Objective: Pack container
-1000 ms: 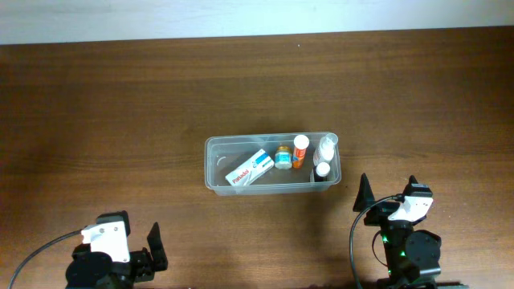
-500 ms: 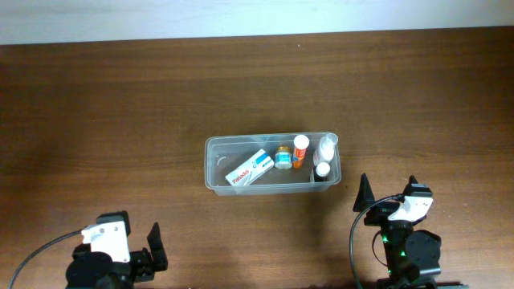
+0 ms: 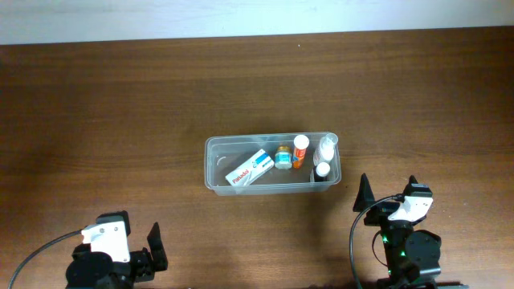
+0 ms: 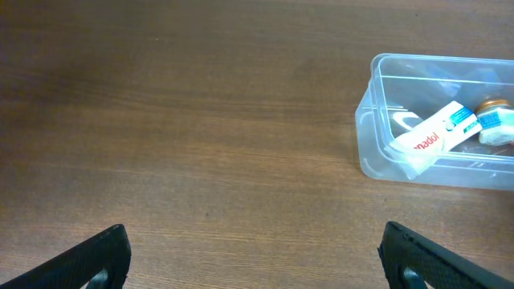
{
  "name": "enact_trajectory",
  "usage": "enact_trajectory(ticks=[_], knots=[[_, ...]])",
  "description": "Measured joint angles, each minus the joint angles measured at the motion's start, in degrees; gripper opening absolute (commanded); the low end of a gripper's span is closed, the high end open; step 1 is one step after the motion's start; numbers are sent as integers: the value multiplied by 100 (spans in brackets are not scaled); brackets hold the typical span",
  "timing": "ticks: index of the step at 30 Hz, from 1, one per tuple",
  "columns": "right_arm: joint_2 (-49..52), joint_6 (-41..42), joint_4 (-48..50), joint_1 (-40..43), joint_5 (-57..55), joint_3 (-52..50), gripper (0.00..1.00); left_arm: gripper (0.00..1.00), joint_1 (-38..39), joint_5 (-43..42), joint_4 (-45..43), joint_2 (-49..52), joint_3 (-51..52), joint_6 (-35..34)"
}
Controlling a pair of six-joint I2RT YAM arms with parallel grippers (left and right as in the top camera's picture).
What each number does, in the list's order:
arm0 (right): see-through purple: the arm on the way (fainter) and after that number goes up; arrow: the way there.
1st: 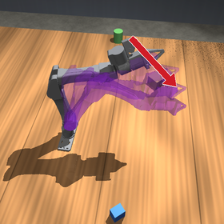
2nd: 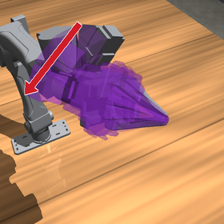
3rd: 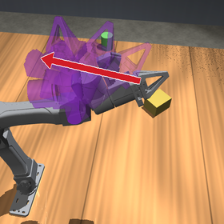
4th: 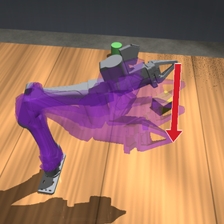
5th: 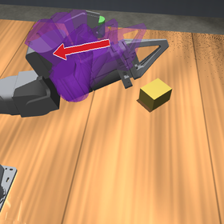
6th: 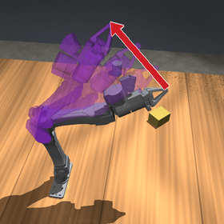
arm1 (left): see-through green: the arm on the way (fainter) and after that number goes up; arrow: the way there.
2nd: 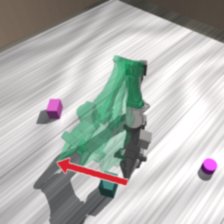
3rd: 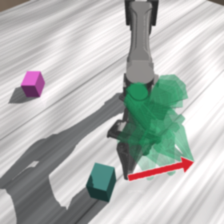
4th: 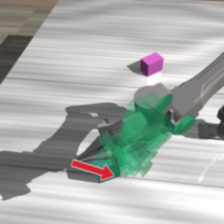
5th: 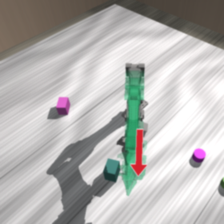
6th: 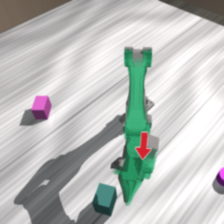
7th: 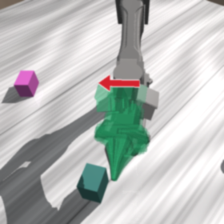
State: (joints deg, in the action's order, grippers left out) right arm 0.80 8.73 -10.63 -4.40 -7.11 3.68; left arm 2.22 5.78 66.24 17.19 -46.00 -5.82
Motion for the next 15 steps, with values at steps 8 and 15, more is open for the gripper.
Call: enact_trajectory(ticks=[8,15], knots=[[0,-2,0,0,0,0,98,99,-74,2,-1373,-461,1029,4],[0,2,7,-2,0,-4,98,99,-76,-122,-3864,-1523,2828,2]])
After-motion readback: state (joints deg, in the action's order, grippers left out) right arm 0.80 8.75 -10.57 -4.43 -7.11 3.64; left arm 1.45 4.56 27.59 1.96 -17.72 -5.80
